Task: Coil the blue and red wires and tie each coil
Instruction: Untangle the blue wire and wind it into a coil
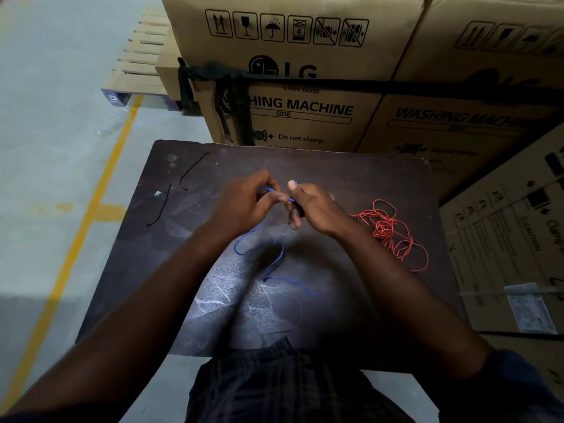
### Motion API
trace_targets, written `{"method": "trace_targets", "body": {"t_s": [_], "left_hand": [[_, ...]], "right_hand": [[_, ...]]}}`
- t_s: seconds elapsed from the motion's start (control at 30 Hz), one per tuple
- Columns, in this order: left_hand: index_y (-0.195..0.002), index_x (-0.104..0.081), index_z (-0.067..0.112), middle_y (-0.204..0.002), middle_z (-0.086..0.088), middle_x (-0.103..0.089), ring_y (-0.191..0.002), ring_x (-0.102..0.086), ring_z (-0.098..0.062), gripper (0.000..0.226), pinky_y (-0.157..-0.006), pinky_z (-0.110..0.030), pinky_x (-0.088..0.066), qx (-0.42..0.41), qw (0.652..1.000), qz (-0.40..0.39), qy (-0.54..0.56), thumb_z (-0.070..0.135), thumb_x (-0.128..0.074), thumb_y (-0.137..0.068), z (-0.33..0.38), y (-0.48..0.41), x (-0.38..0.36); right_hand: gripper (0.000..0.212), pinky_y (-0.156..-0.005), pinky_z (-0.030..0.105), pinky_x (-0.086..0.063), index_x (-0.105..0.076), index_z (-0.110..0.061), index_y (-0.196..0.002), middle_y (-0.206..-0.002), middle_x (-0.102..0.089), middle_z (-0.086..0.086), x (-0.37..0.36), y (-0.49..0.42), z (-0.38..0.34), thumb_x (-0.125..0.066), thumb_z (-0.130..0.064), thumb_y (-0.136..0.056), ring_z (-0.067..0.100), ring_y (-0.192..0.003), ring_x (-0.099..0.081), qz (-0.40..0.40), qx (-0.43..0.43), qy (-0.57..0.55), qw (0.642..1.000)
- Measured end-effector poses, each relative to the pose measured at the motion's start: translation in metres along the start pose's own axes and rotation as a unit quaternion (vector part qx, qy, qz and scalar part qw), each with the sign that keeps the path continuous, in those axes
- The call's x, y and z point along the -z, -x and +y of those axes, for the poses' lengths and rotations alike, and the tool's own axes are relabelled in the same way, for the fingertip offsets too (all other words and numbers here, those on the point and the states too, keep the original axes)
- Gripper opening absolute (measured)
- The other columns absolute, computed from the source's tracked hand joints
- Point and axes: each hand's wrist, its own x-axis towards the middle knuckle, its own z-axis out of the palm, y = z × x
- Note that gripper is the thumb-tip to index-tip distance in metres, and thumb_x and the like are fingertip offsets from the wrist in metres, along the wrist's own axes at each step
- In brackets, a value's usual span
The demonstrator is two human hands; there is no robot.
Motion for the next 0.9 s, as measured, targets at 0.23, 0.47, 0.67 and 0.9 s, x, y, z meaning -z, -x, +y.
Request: {"method": "trace_targets", "body": {"t_s": [0.23,0.47,0.67,0.9], "left_hand": [[-0.085,-0.062,0.014,-0.073,0.002,-0.063,-0.064,-0.055,-0.007,0.008,-0.062,-0.024,-0.041,0.001,0.999,-0.016,0.052,0.015,-0.060,-0.093,0.000,-0.015,-0.004],[-0.083,-0.051,0.019,-0.066,0.009,-0.049,-0.062,-0.046,-0.002,0.022,-0.061,-0.018,-0.036,0.063,0.991,-0.006,0.118,0.021,-0.043,-0.103,-0.002,-0.004,-0.018],[-0.092,-0.055,0.030,-0.069,-0.004,-0.058,-0.061,-0.049,-0.003,0.019,-0.062,-0.024,-0.041,0.112,0.981,-0.033,0.157,0.037,-0.039,-0.100,-0.010,0.015,-0.034],[-0.094,-0.061,0.017,-0.067,0.013,-0.057,-0.066,-0.055,0.005,0.022,-0.067,-0.027,-0.041,0.033,0.990,-0.133,0.045,0.032,-0.045,-0.099,-0.008,0.032,-0.036]], "right_hand": [[0.058,-0.054,0.035,-0.052,-0.038,-0.014,-0.059,-0.037,-0.024,0.001,-0.010,0.012,-0.017,-0.023,-0.053,-0.099,0.018,-0.034,-0.030,-0.170,-0.059,-0.346,0.921],[0.059,-0.052,0.030,-0.051,-0.041,-0.022,-0.052,-0.034,-0.029,-0.007,-0.014,0.019,-0.040,-0.018,-0.042,-0.103,0.011,-0.033,-0.030,-0.190,-0.046,-0.485,0.852],[0.052,-0.062,0.029,-0.049,-0.050,-0.018,-0.063,-0.053,-0.050,-0.004,-0.004,0.010,-0.060,-0.023,-0.032,-0.104,0.012,-0.050,-0.048,-0.144,-0.003,-0.568,0.810],[0.029,-0.065,0.023,-0.051,-0.055,-0.011,-0.086,-0.099,-0.071,0.007,0.019,-0.012,-0.049,-0.036,-0.025,-0.103,0.018,-0.085,-0.067,0.060,0.000,-0.529,0.847]]}}
